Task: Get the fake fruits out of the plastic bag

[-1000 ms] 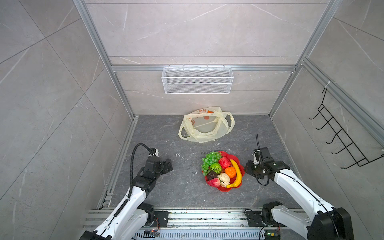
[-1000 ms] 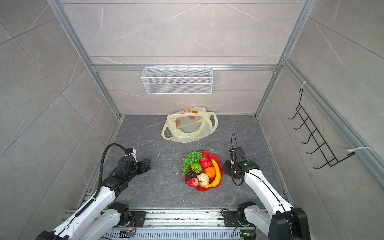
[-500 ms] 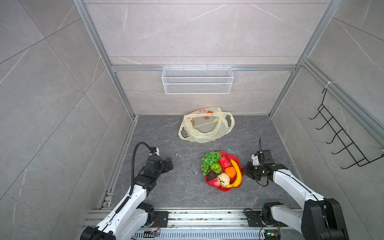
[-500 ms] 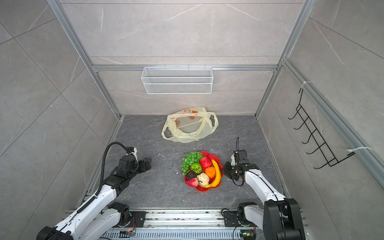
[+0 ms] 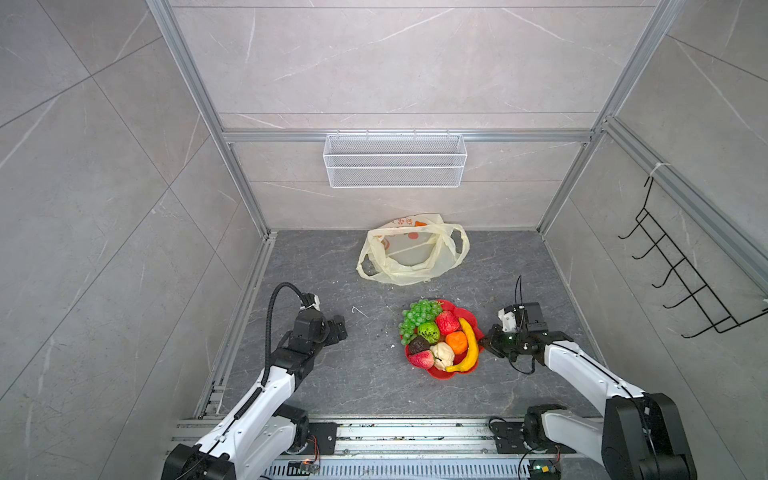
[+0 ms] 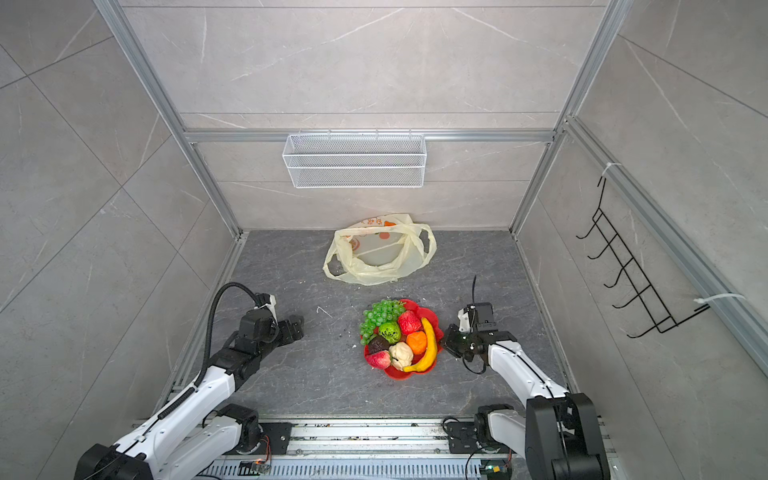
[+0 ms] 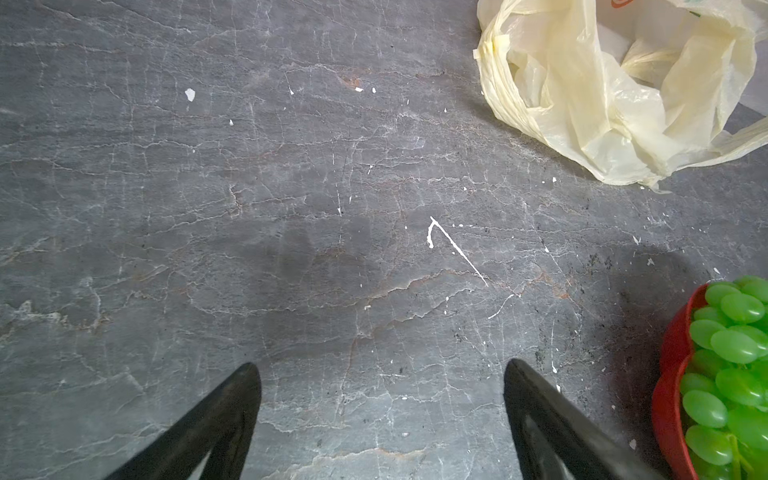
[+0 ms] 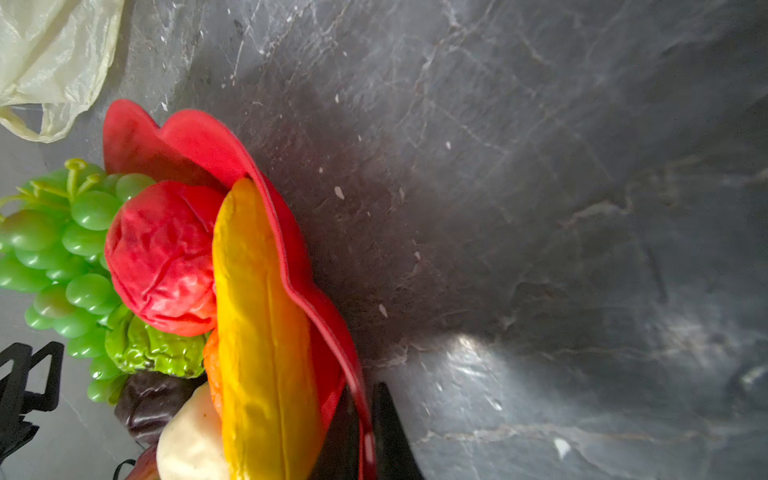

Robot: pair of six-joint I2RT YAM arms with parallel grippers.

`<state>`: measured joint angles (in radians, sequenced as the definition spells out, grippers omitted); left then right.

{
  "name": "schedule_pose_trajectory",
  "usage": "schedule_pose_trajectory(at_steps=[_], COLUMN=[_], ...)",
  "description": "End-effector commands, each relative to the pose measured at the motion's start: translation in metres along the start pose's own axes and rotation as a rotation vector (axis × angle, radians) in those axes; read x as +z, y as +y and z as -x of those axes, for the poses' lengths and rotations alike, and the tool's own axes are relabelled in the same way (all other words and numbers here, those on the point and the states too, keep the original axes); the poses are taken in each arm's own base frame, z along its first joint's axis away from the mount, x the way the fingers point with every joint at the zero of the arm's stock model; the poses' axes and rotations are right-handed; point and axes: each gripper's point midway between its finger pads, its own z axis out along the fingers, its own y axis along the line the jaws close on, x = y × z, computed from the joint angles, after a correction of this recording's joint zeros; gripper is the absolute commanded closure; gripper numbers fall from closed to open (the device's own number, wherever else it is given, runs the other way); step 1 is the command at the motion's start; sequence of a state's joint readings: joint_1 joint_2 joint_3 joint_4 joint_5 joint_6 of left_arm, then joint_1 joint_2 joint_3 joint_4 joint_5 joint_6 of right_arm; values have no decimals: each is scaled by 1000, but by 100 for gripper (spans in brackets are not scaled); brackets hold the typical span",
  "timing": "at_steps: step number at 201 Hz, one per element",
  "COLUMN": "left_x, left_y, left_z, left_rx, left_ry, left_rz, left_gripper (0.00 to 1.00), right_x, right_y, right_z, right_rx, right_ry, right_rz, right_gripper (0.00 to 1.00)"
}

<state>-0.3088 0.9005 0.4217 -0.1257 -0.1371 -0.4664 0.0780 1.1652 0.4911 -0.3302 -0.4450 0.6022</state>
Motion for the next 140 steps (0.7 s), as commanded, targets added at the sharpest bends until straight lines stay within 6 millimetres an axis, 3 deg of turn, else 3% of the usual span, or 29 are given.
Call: schedule_pose_trajectory(at_steps=[1, 60, 140], left_x=[-1, -1, -1], left_y=[-6, -5, -5], left_z=[13, 14, 13], left_rx=[19, 18, 17], left_ry=[-42, -42, -42], left_rz=[-19, -14, -11], left_gripper=[7, 7, 7], right_x=[5, 16, 48], right_y=[-1, 24, 65], right_z=[0, 4, 8], right_rx=[35, 0, -51], right_ry=[-8, -18, -32], right_rz=[17, 39, 51], right_gripper=[90, 90, 91])
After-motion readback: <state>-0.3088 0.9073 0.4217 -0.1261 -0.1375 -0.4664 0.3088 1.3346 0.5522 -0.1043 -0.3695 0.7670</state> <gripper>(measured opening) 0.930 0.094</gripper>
